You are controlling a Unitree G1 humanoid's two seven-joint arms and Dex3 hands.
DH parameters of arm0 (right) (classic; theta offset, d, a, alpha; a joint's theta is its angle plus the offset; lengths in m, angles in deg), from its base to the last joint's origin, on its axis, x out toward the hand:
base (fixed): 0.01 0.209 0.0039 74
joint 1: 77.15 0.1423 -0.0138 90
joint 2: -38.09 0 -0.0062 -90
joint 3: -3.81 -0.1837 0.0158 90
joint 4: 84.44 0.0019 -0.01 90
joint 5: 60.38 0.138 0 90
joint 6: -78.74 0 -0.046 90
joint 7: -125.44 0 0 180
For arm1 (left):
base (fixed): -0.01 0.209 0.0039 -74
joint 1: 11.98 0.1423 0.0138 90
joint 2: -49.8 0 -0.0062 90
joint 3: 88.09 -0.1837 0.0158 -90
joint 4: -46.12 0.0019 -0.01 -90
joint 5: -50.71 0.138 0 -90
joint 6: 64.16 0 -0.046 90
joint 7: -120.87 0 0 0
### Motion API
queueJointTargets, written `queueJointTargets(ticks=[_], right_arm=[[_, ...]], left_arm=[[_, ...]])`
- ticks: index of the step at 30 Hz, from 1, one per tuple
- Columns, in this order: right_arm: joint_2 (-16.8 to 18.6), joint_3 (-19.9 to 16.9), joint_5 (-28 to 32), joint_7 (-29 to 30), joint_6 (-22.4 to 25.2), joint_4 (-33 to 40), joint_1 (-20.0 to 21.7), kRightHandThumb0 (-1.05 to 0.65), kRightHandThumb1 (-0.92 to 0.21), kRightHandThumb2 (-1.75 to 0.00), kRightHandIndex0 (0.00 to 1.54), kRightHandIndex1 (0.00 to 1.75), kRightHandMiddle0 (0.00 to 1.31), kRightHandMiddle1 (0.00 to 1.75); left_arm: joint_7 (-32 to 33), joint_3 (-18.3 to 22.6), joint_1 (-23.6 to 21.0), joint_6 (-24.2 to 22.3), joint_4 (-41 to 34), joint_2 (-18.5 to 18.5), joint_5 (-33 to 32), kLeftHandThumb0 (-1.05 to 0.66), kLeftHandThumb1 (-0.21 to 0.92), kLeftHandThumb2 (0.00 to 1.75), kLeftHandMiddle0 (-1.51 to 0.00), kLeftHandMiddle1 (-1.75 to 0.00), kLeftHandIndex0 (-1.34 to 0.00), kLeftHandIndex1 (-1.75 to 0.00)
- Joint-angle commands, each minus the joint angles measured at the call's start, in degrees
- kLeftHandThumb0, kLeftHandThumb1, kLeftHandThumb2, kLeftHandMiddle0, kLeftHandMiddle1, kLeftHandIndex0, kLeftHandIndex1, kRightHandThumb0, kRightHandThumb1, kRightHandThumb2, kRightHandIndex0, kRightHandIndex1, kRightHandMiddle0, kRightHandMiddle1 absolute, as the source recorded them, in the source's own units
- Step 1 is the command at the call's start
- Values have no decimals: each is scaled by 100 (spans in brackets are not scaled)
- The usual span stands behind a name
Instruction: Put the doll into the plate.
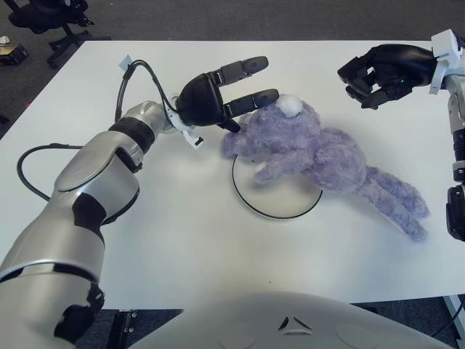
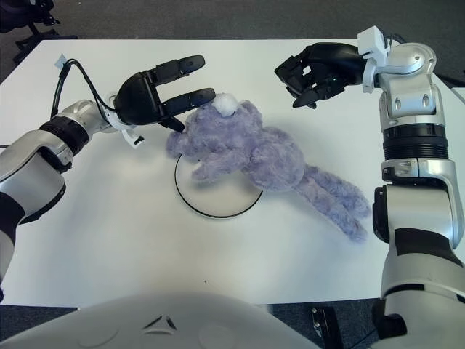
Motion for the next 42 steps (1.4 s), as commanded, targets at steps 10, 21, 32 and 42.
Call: queueJointTargets(ticks=[10, 21, 32, 42], right_arm=[[-104, 23, -26, 20, 186, 168, -137, -22, -84, -1, 98, 175, 88, 175], [-125, 23, -21, 31, 361, 289, -192, -22, -84, -1, 97, 175, 88, 175], [-143, 21, -19, 32, 500, 386, -206, -22, -84, -1, 97, 175, 87, 175], [-158, 20, -26, 42, 562, 421, -220, -21, -85, -1, 96, 175, 87, 175]], left_arm=[[-110, -42, 2, -272, 103, -171, -36, -31, 90, 0, -39, -1, -41, -1], [-283, -210, 45, -764, 94, -399, 89, -31, 89, 0, -38, 0, -41, -1], [-353, -446, 197, -876, -122, -498, 152, -27, 88, 0, -32, 0, -38, 0], [-852, -518, 170, -118, -523, -278, 5, -22, 88, 0, -31, 0, -35, 0]])
